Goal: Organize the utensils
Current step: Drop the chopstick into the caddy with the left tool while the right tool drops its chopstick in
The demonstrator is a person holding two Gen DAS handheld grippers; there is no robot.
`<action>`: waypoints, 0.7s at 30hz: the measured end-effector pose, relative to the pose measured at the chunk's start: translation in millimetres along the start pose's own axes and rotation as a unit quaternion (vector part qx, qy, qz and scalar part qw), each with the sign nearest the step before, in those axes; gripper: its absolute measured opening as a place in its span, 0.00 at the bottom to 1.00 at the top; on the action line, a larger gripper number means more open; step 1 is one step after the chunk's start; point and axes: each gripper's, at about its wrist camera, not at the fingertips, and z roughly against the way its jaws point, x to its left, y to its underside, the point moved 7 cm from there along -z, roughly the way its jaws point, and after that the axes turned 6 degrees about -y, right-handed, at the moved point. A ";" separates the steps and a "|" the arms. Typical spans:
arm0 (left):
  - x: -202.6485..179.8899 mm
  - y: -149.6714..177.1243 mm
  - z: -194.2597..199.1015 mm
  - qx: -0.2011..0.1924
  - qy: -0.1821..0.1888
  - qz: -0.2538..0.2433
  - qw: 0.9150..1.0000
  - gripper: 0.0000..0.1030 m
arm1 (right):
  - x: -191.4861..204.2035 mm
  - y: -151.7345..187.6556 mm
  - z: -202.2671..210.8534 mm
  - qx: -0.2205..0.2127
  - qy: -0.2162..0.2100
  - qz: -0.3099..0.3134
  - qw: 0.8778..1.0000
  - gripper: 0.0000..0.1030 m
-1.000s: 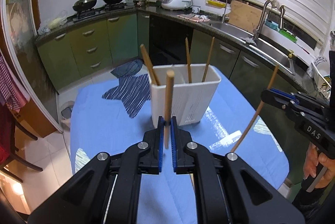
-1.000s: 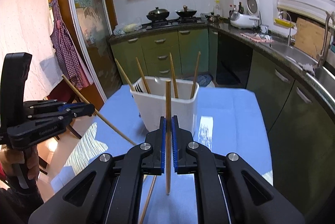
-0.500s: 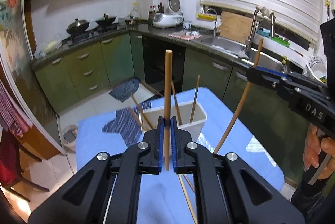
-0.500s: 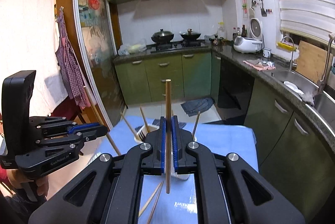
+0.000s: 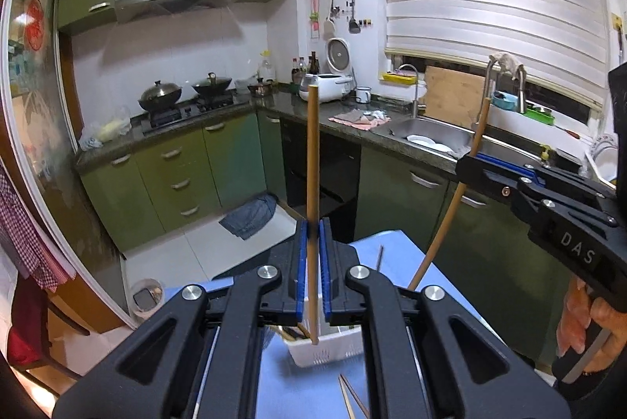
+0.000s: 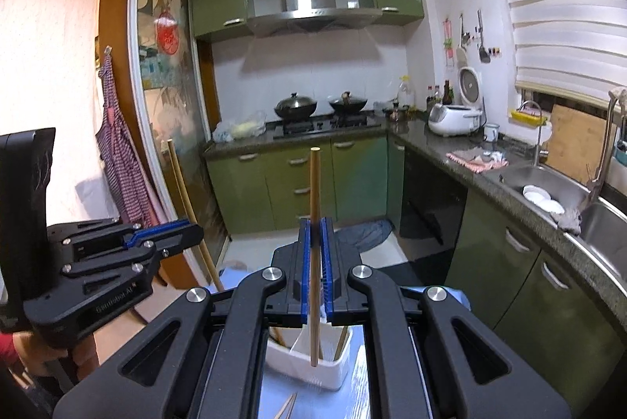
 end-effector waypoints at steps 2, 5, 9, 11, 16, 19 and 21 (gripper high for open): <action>-1.2 -3.8 -8.9 -0.005 -0.005 0.001 1.000 0.06 | -2.9 -6.0 -8.9 -0.007 0.007 0.000 1.000 0.06; -0.6 -1.2 -29.8 -0.001 -0.016 0.000 1.000 0.06 | -11.5 -6.9 -26.9 -0.009 0.020 -0.001 1.000 0.06; 0.1 21.0 -58.3 0.038 -0.016 0.003 0.999 0.06 | -20.4 10.9 -53.0 0.012 0.024 -0.008 1.000 0.06; 0.1 32.9 -65.7 0.055 -0.016 0.002 0.998 0.06 | -24.1 23.9 -66.2 0.029 0.021 -0.014 0.999 0.06; -1.8 64.1 -72.7 0.097 -0.010 -0.009 0.995 0.09 | -28.6 48.6 -87.4 0.055 0.016 -0.021 0.998 0.06; -2.9 70.3 -65.3 0.102 -0.004 -0.013 0.995 0.17 | -26.7 52.8 -88.8 0.055 0.016 -0.022 0.998 0.07; -2.0 71.3 -56.9 0.098 -0.004 -0.014 0.995 0.23 | -23.6 53.4 -86.1 0.053 0.017 -0.021 0.998 0.07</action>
